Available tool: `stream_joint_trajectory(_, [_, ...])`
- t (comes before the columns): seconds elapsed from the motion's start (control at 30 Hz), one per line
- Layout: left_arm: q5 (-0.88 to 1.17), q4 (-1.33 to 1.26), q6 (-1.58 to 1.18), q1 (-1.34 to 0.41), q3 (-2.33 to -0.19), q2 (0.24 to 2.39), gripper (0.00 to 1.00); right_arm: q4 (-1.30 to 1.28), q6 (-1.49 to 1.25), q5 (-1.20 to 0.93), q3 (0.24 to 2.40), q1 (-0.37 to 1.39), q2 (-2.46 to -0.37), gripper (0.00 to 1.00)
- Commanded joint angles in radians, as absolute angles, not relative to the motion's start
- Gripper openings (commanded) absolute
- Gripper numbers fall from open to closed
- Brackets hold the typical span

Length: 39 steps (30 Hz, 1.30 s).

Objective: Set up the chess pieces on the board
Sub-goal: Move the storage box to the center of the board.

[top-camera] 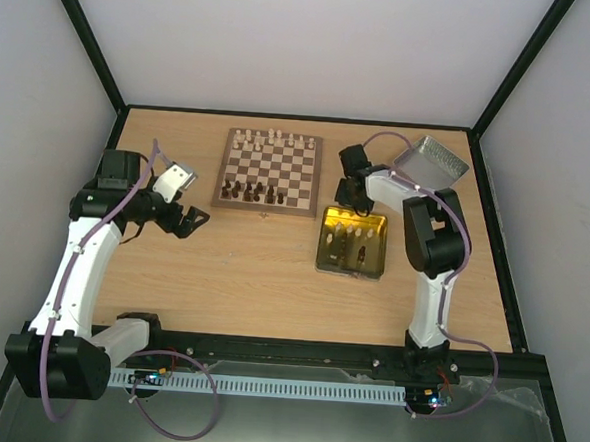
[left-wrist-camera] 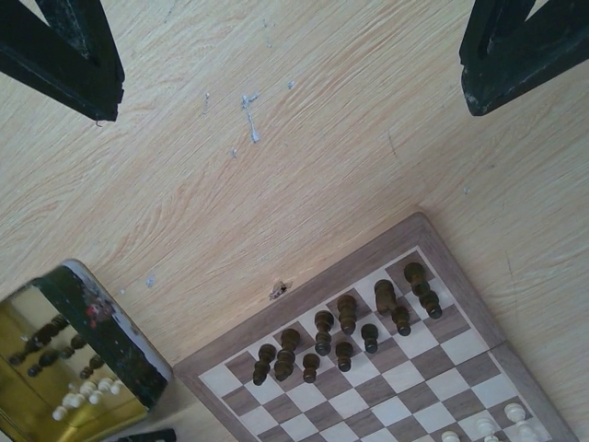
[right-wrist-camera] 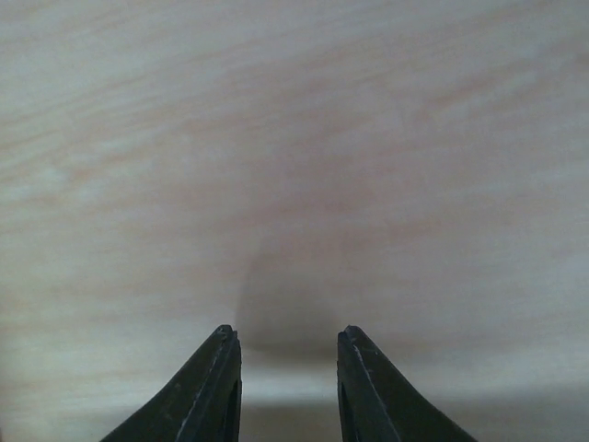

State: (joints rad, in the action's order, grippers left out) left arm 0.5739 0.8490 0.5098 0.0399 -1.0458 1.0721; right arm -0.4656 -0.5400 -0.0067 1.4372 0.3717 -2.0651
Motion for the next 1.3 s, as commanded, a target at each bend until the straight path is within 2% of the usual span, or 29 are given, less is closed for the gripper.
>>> stream_joint_trajectory(0.0, [0.565,0.884,0.518,0.046,-1.053,1.051,0.99,-0.417,-0.555,0.003,1.316,0.395,-1.95,0.29])
stream_joint_trajectory(0.3, [0.559,0.911,0.512,0.046,-1.078,1.04,0.99,-0.373,-0.569,0.001,1.105,0.492,-1.757,0.31])
stream_joint_trajectory(0.87, [0.547,0.93,0.501,0.046,-1.065,1.007,0.99,-0.391,-0.542,-0.044,1.107,0.659,-1.735,0.3])
stream_joint_trajectory(1.2, [0.537,0.932,0.502,0.046,-1.065,0.995,0.99,-0.421,-0.545,-0.007,1.09,0.693,-1.691,0.3])
stream_joint_trajectory(1.27, [0.535,0.93,0.501,0.046,-1.063,0.997,0.99,-0.437,-0.543,0.072,1.096,0.722,-1.664,0.33])
